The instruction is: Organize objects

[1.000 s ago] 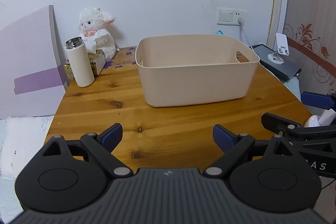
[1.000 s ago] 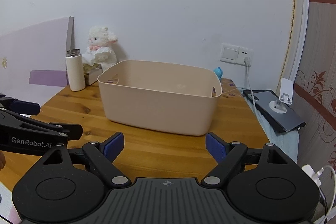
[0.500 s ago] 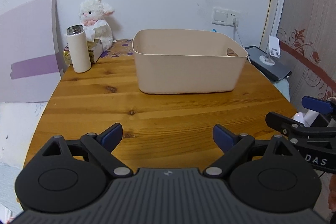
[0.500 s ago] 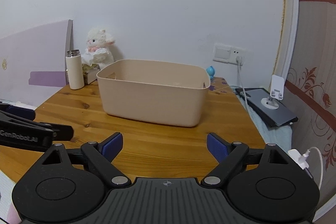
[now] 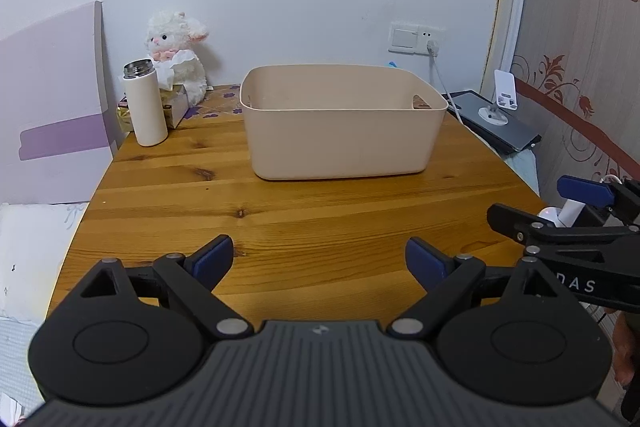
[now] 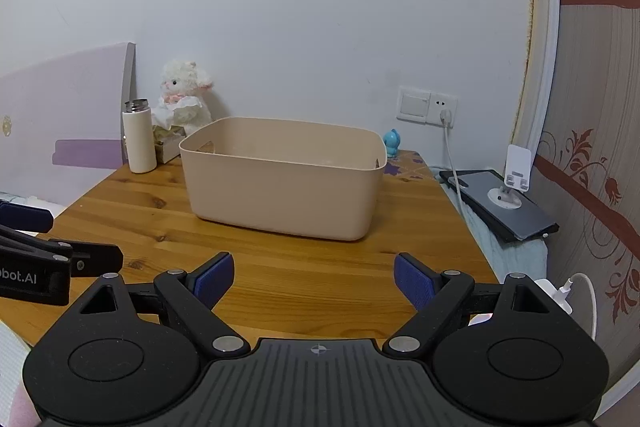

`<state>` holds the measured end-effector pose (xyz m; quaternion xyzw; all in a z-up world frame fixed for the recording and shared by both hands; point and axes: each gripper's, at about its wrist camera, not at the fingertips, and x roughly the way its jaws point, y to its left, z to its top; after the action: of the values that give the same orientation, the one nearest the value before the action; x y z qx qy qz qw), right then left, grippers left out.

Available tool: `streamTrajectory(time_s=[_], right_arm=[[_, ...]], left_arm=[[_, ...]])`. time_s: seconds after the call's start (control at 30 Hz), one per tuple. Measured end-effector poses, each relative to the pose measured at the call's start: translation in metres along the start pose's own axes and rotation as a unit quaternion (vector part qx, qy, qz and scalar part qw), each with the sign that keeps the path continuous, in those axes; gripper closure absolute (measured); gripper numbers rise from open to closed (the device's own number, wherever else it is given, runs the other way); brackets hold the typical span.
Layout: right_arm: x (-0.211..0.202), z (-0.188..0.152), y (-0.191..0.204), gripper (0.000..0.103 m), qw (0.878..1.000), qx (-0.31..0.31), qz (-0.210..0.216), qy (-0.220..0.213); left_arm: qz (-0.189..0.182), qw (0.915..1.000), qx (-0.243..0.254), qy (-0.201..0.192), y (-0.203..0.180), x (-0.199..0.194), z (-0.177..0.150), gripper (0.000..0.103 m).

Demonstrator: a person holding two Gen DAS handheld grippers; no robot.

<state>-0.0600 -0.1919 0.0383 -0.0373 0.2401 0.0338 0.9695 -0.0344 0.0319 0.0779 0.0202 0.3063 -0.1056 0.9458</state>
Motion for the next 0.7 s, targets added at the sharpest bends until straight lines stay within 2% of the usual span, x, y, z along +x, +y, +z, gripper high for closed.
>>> streamTrajectory(time_s=[0.7], right_arm=[[0.0024,-0.0033,-0.0017,0.010,1.000,0.006,0.002,0.005]], left_arm=[[0.004,1.0000,0.003,-0.002,-0.0024,-0.0017,-0.0011,0.009]])
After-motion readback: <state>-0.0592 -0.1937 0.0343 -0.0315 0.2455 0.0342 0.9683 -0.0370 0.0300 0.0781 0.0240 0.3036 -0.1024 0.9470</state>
